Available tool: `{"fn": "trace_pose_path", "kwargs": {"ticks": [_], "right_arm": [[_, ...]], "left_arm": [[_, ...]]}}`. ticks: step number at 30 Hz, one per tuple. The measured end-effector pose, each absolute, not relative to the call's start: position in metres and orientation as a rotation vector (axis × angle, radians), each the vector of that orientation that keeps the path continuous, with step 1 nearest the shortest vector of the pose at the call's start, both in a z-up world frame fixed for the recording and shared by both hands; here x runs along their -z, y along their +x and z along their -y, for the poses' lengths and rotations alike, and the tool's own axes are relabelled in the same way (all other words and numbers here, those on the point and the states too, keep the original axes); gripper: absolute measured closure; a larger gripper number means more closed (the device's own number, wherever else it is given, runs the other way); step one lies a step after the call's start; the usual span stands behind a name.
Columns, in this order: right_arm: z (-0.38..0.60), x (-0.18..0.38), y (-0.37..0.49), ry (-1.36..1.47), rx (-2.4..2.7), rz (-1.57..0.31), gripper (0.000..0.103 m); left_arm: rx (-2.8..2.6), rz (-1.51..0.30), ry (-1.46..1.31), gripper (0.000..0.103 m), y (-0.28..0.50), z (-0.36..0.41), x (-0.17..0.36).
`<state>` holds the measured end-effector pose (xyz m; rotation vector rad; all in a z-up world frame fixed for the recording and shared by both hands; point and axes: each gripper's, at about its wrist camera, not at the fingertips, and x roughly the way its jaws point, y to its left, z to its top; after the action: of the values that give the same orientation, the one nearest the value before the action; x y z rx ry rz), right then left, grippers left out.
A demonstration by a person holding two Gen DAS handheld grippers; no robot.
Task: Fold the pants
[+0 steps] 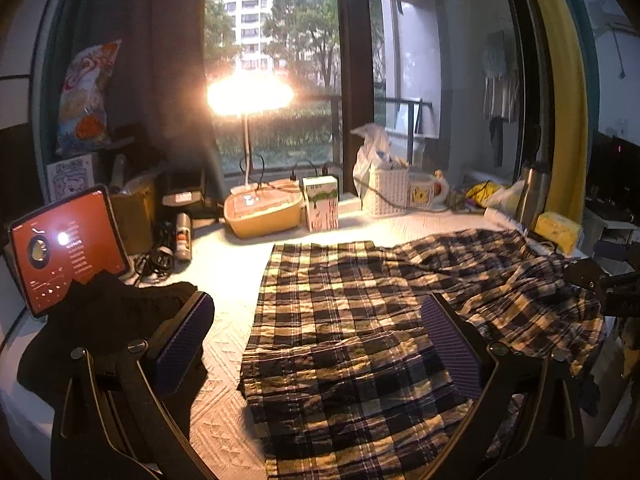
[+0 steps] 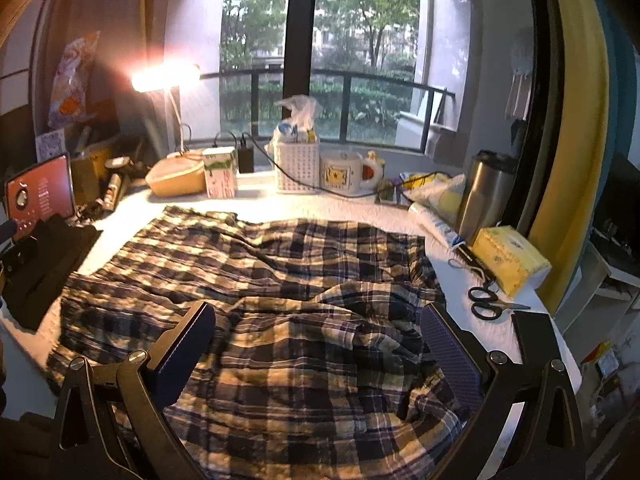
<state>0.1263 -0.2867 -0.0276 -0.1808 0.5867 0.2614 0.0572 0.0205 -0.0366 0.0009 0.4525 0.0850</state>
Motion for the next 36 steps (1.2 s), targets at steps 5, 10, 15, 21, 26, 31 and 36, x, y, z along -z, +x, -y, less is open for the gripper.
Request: {"fn": "trace_pose_path", "kwargs": {"ticks": [5,10,15,21,26,31,36], "right_arm": [[0.286,0.039,0.153,-0.175,-0.256,-0.630,0.000],[0.288,0.044,0.182,-0.186,-0.252,-0.658,0.000],[0.305,0.045,0.218,-0.197,-0.206,-0.684,0.000],[0.332,0.040,0.275,-0.210,-0.192,-0.693,0.000],[0.350,0.050,0.328,-0.216,-0.211,-0.753,0.002],[0.364,0.070,0.369,-0.205,-0.222,-0.835,0.006],[0.365,0.091,0.395,-0.197,-0.262,-0.915,0.011]], "left_arm": [[-0.056,-0.500,0.016,0.001,0.085,-0.019,0.041],[-0.045,-0.537,0.042,0.001,0.115,-0.021,0.041],[-0.026,-0.594,0.077,0.001,0.157,-0.033,0.048],[-0.015,-0.656,0.055,0.002,0.226,-0.071,0.059],[0.019,-0.760,0.078,0.007,0.284,-0.091,0.085],[0.057,-0.867,0.050,0.007,0.327,-0.101,0.115],[0.096,-0.937,0.066,0.028,0.348,-0.097,0.132]]}}
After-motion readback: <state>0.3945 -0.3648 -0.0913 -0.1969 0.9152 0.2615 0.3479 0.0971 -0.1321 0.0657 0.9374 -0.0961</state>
